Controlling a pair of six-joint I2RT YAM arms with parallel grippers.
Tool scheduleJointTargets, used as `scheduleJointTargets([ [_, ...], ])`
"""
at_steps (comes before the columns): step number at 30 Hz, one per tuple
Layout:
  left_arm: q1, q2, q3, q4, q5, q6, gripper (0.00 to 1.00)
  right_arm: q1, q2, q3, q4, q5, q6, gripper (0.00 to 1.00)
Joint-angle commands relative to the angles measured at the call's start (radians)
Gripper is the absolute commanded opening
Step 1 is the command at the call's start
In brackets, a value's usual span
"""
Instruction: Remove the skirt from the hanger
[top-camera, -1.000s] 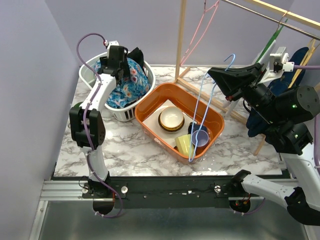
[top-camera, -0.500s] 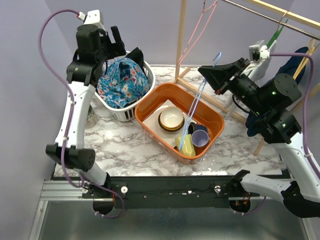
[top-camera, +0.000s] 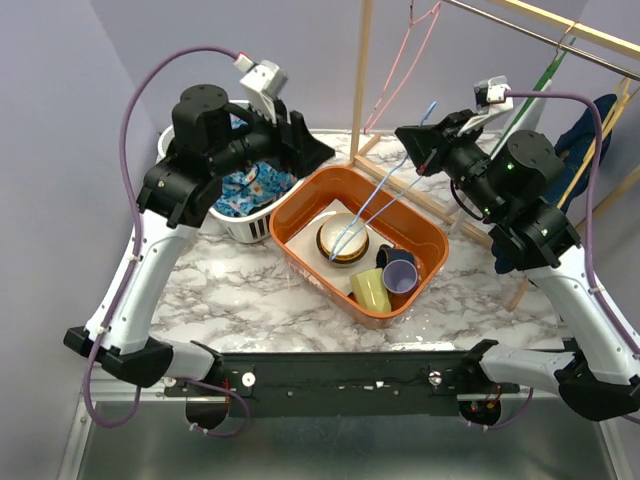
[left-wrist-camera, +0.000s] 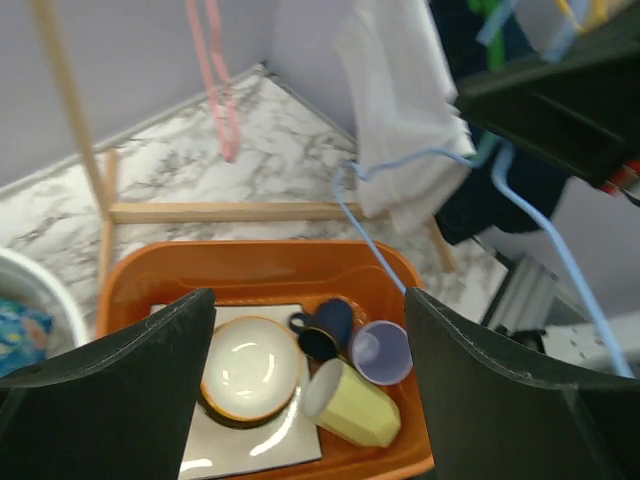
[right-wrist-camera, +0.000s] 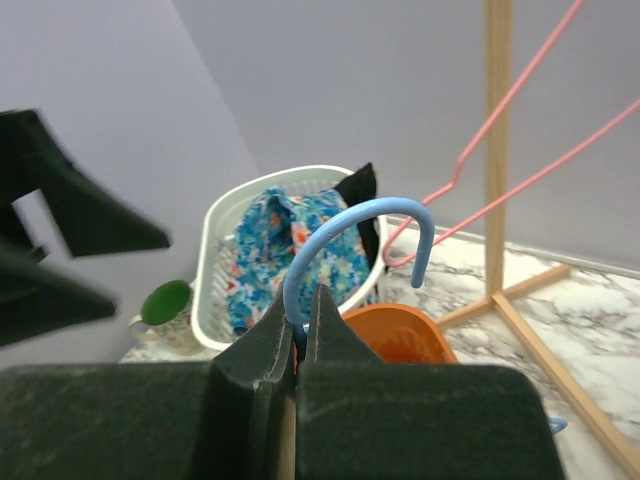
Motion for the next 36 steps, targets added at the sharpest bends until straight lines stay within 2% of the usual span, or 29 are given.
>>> scheduleJointTargets([
  [1, -0.105, -0.099, -0.01, -0.023, 0.077, 0.006, 0.84, 0.01, 0.024, 0.048, -0.037, 0.208, -0.055, 0.01],
  [6, -0.169, -0.114, 0.02, -0.044, 0.045, 0.023, 0.81, 0.011, 0.065, 0.082, -0.053, 0.275, -0.08, 0.01],
  [10, -0.204, -0.11, 0.02, -0.087, 0.012, 0.066, 0.75, 0.011, 0.1, 0.127, -0.071, 0.288, -0.075, 0.01],
  [18, -0.253, -0.119, -0.019, -0.12, -0.067, 0.158, 0.73, 0.011, 0.142, 0.177, -0.08, 0.26, -0.038, 0.01],
  [22, -0.316, -0.105, -0.013, -0.123, -0.212, 0.221, 0.69, 0.013, 0.16, 0.211, -0.093, 0.254, -0.023, 0.01],
  [27, -0.401, -0.059, 0.025, -0.149, -0.332, 0.284, 0.68, 0.016, 0.183, 0.243, -0.112, 0.257, -0.018, 0.01],
  [29, -0.413, -0.044, 0.046, -0.153, -0.378, 0.288, 0.64, 0.017, 0.188, 0.25, -0.12, 0.262, -0.018, 0.01],
  [33, -0.453, -0.007, 0.069, -0.17, -0.438, 0.331, 0.45, 0.019, 0.182, 0.231, -0.114, 0.259, -0.02, 0.01],
  [34, -0.46, -0.004, 0.077, -0.172, -0.438, 0.336, 0.32, 0.019, 0.179, 0.228, -0.111, 0.259, -0.023, 0.01],
  [36, -0.47, -0.001, 0.076, -0.166, -0.482, 0.34, 0.15, 0.019, 0.176, 0.224, -0.109, 0.251, -0.025, 0.01],
])
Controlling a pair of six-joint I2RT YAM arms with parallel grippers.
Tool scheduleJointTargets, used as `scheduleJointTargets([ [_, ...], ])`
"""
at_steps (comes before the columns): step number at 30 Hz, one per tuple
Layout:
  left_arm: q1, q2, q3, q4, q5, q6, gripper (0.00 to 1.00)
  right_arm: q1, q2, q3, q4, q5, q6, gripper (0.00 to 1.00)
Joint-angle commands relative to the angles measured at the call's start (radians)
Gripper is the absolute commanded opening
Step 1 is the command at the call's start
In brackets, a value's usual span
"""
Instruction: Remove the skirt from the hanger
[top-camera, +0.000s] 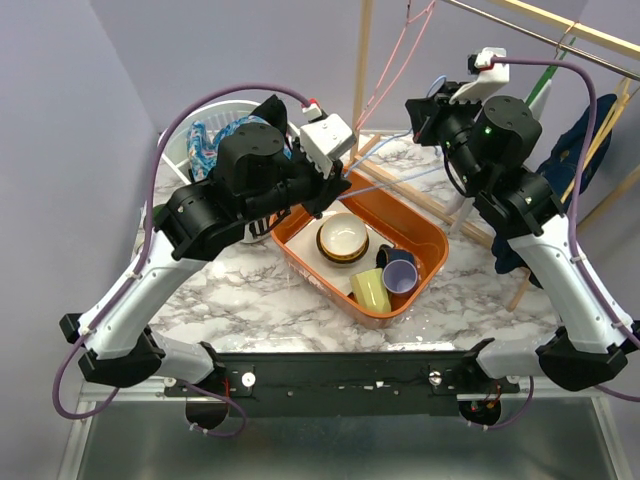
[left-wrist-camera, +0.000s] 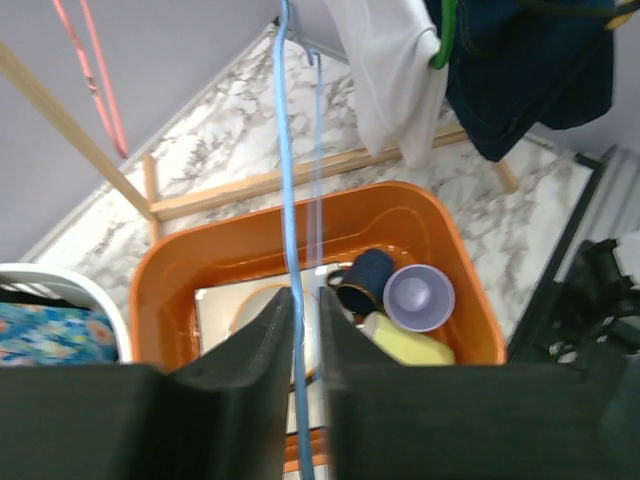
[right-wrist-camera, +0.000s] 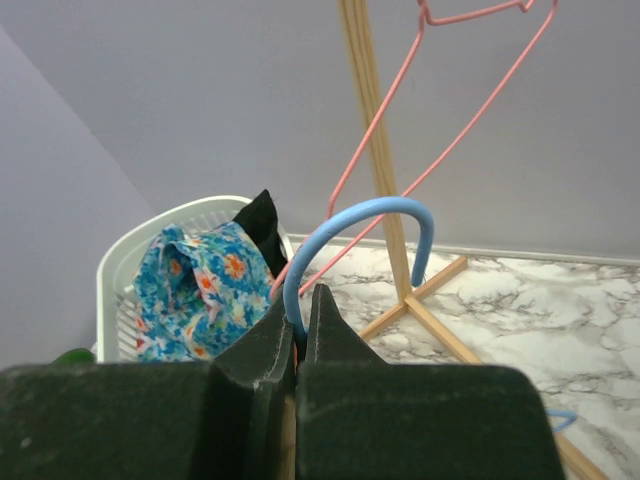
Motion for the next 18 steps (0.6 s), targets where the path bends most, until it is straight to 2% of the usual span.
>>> scheduleJointTargets([
  [1, -0.028, 0.016, 0.019, 0.014, -0.125, 0.043, 0.0, 0.015, -0.01, 0.003, -0.008, -0.031, 0.01, 0.01],
  [3, -0.03, 0.005, 0.001, 0.035, -0.137, 0.045, 0.0, 0.016, -0.018, 0.003, -0.004, -0.041, 0.01, 0.01],
  [5, -0.031, -0.003, -0.025, 0.043, -0.153, 0.048, 0.0, 0.015, -0.026, 0.009, -0.003, -0.053, 0.007, 0.21],
  [6, -0.031, -0.01, -0.033, 0.055, -0.163, 0.046, 0.0, 0.015, -0.032, 0.013, -0.003, -0.058, 0.009, 0.36],
  [7, -0.033, -0.015, -0.048, 0.06, -0.186, 0.042, 0.0, 0.015, -0.047, 0.014, -0.003, -0.061, 0.013, 0.61],
  [10, -0.031, -0.039, -0.083, 0.097, -0.205, 0.031, 0.0, 0.016, -0.091, 0.016, -0.009, -0.045, 0.03, 0.85],
  [13, -0.031, -0.059, -0.111, 0.146, -0.22, 0.023, 0.0, 0.015, -0.135, 0.002, -0.008, -0.039, 0.051, 1.0],
  [18, -0.03, -0.049, -0.107, 0.198, -0.245, 0.002, 0.0, 0.015, -0.234, -0.012, -0.011, -0.057, 0.088, 1.0],
])
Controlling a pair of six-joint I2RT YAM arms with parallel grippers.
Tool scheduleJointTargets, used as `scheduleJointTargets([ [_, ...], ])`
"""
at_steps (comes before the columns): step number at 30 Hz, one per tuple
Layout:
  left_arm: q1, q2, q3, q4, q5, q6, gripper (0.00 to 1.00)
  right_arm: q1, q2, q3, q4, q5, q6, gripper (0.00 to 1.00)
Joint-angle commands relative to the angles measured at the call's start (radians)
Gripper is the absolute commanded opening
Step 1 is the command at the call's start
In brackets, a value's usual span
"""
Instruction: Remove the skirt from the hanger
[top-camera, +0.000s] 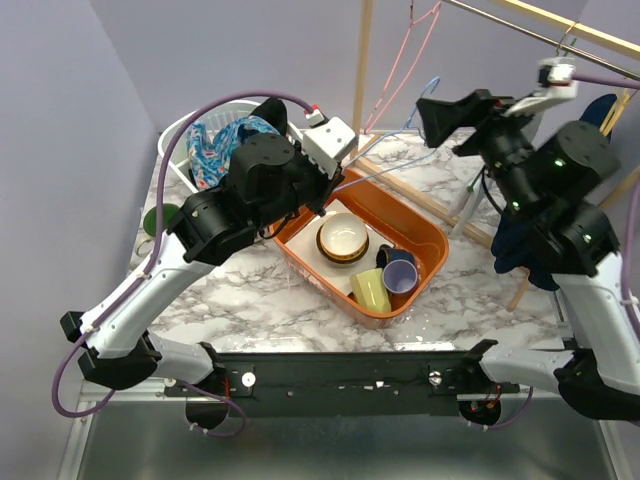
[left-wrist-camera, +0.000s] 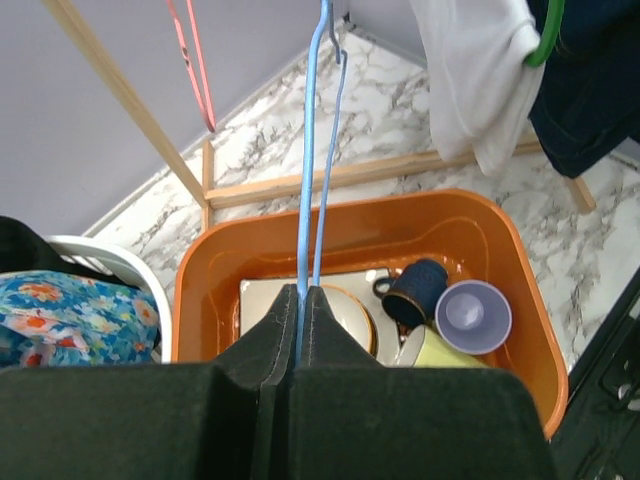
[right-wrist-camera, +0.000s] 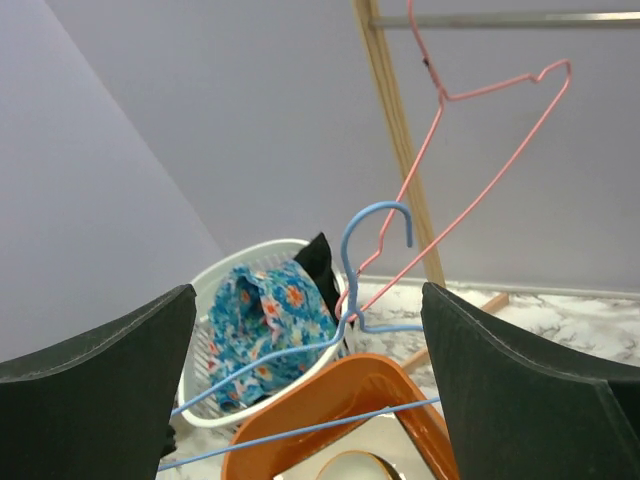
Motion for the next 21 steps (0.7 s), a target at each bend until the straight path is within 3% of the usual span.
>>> scheduleJointTargets([
  [1, -0.004, -0.02, 0.014, 0.123, -0.061, -0.023, 0.0, 0.002, -0.098, -0.007, 0.007, -0.041, 0.055, 1.0],
  [9, -0.005, 0.114, 0.084, 0.243, -0.142, -0.061, 0.0, 0.002, -0.254, -0.018, 0.05, -0.098, 0.14, 1.0],
  [14, -0.004, 0.148, 0.072, 0.412, -0.224, -0.055, 0.0, 0.002, -0.391, -0.141, 0.165, -0.107, 0.16, 1.0],
  [21, 0.002, 0.312, 0.236, 0.522, -0.253, 0.006, 0.0, 0.002, -0.449, -0.181, 0.147, -0.057, 0.186, 1.0],
])
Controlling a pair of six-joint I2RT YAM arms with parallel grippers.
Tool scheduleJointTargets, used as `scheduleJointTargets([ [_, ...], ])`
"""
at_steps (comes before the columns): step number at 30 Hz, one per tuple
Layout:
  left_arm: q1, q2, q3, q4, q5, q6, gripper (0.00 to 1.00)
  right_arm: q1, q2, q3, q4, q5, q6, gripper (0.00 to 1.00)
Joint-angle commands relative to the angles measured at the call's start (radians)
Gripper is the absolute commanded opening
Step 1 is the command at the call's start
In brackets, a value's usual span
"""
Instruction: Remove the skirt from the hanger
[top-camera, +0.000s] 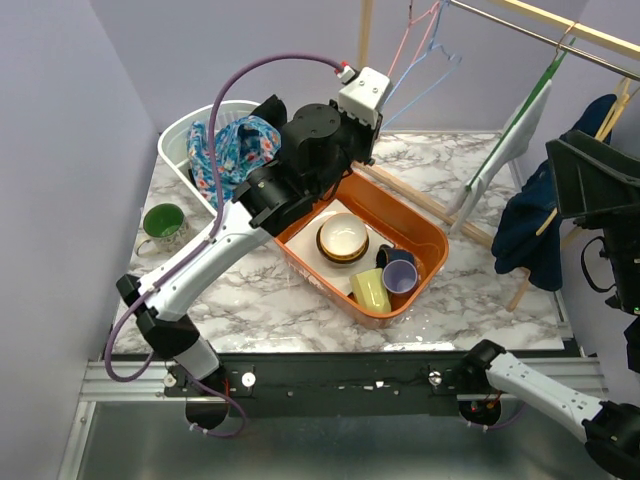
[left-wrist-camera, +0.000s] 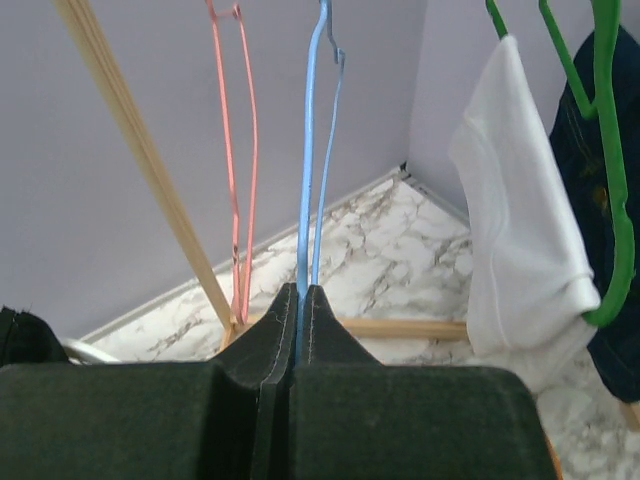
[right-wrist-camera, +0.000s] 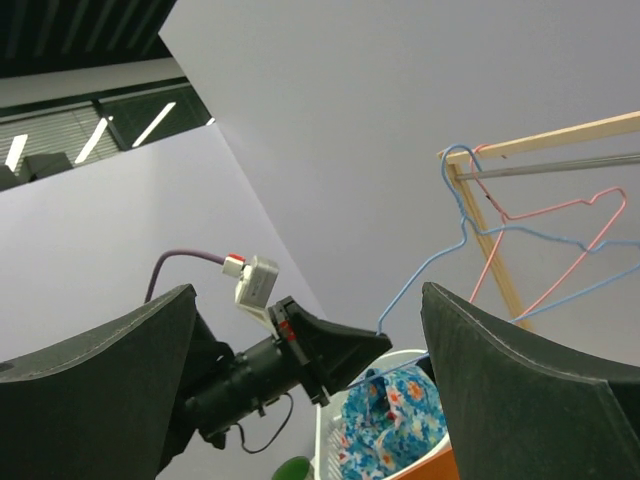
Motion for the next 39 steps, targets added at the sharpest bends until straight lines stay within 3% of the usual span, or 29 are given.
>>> scheduleJointTargets([
  [1, 0.004, 0.079, 0.124, 0.174, -0.067, 0.047, 0.0, 0.002, -0.018, -0.043, 0.007, 0.021, 0.043, 1.0],
  [11, 0.052, 0.268, 0.301, 0.194, -0.049, 0.047, 0.0, 0.002, -0.069, -0.118, 0.01, 0.021, 0.095, 1.0],
  [26, 0.118, 0.323, 0.205, 0.228, 0.095, -0.062, 0.0, 0.002, -0.066, -0.132, -0.008, 0.016, 0.103, 1.0],
  [28, 0.116, 0.302, 0.186, 0.229, 0.115, -0.059, 0.19, 0.002, -0.06, -0.131, -0.02, 0.025, 0.102, 1.0],
  [29, 0.116, 0.291, 0.163, 0.229, 0.124, -0.057, 0.43, 0.002, -0.055, -0.125, -0.028, 0.028, 0.103, 1.0],
  [32, 0.116, 0.248, 0.145, 0.191, 0.172, -0.048, 0.71, 0.002, -0.038, -0.102, -0.071, 0.059, 0.103, 1.0],
  [35, 0.111, 0.203, 0.133, 0.146, 0.195, -0.062, 0.8, 0.002, -0.033, -0.089, -0.115, 0.12, 0.094, 1.0],
  [39, 0.078, 0.136, 0.106, 0.136, 0.216, -0.071, 0.84, 0.002, -0.055, -0.111, -0.128, 0.165, 0.057, 1.0],
])
